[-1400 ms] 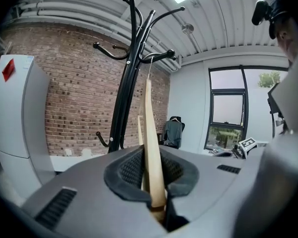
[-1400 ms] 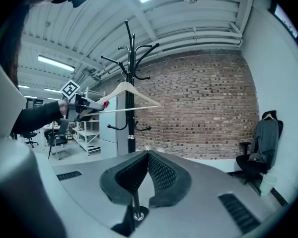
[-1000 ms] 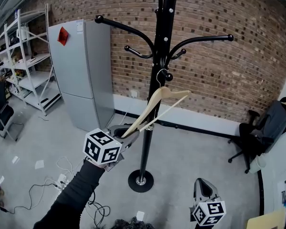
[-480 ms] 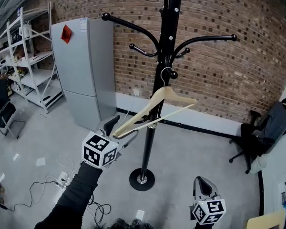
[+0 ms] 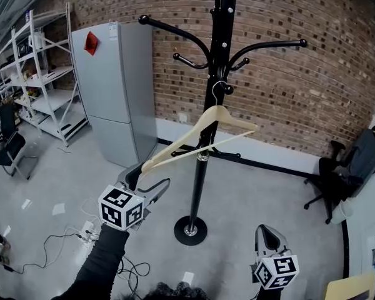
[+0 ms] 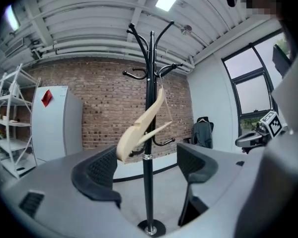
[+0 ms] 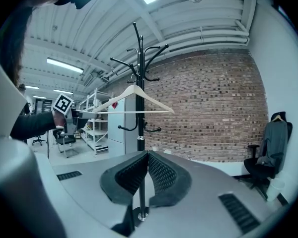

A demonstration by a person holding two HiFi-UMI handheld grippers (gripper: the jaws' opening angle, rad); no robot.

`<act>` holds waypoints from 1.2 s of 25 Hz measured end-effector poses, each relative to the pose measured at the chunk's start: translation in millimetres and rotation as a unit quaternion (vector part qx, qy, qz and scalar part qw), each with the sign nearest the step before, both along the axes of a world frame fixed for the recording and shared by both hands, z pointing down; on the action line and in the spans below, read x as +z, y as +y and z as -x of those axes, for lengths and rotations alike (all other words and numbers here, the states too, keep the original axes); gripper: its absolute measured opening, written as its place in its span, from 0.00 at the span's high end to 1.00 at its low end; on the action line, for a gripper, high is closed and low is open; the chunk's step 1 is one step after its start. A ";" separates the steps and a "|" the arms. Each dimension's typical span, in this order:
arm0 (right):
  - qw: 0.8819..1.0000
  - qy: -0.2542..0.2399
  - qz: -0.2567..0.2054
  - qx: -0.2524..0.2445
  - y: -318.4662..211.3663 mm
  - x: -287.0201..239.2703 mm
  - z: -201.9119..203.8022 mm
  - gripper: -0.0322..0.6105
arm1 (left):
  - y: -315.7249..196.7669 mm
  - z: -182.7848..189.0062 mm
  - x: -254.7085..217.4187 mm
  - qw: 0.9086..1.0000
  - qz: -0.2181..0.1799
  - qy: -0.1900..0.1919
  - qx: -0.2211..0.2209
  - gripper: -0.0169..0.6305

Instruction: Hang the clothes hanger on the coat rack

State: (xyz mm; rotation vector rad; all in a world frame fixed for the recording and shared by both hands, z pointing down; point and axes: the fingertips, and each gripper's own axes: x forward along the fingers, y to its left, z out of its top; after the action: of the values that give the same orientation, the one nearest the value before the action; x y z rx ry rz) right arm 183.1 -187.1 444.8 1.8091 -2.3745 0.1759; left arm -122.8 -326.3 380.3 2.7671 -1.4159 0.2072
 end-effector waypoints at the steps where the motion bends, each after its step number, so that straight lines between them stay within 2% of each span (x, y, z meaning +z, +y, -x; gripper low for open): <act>1: 1.000 -0.001 -0.001 -0.002 1.7 -0.3 1.2 0.93 | 7.7 -2.2 5.9 1.000 0.007 0.006 0.005 0.41; 6: 1.000 0.001 -0.014 -0.019 8.5 -11.1 11.1 0.93 | 48.3 -26.5 24.3 0.999 0.026 0.024 0.034 0.41; 14: 0.998 0.007 -0.035 -0.047 24.9 -29.1 23.7 0.93 | 98.3 -46.1 42.2 0.995 0.058 0.066 0.036 0.42; 18: 0.997 0.009 -0.044 -0.059 35.7 -37.9 29.7 0.93 | 132.2 -64.7 37.3 0.995 0.048 0.068 0.063 0.61; 23: 0.996 0.012 -0.064 -0.062 47.3 -52.2 33.2 0.93 | 165.7 -87.9 20.8 0.993 0.020 0.084 0.086 0.77; 25: 0.996 0.014 -0.069 -0.062 49.7 -58.0 33.2 0.93 | 174.8 -95.0 15.0 0.993 0.007 0.079 0.087 0.82; 28: 0.995 0.013 -0.078 -0.061 53.2 -65.9 32.7 0.93 | 183.4 -100.7 7.9 0.995 -0.007 0.066 0.075 0.96; 30: 0.995 0.009 -0.083 -0.059 56.0 -69.3 32.7 0.94 | 188.5 -103.7 3.9 0.995 -0.014 0.067 0.068 0.96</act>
State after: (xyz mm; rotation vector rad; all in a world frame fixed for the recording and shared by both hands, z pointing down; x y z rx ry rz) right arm 150.4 -131.1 375.5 1.7217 -2.5411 -0.0531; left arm -19.1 -137.8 384.2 2.8412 -1.2107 0.0033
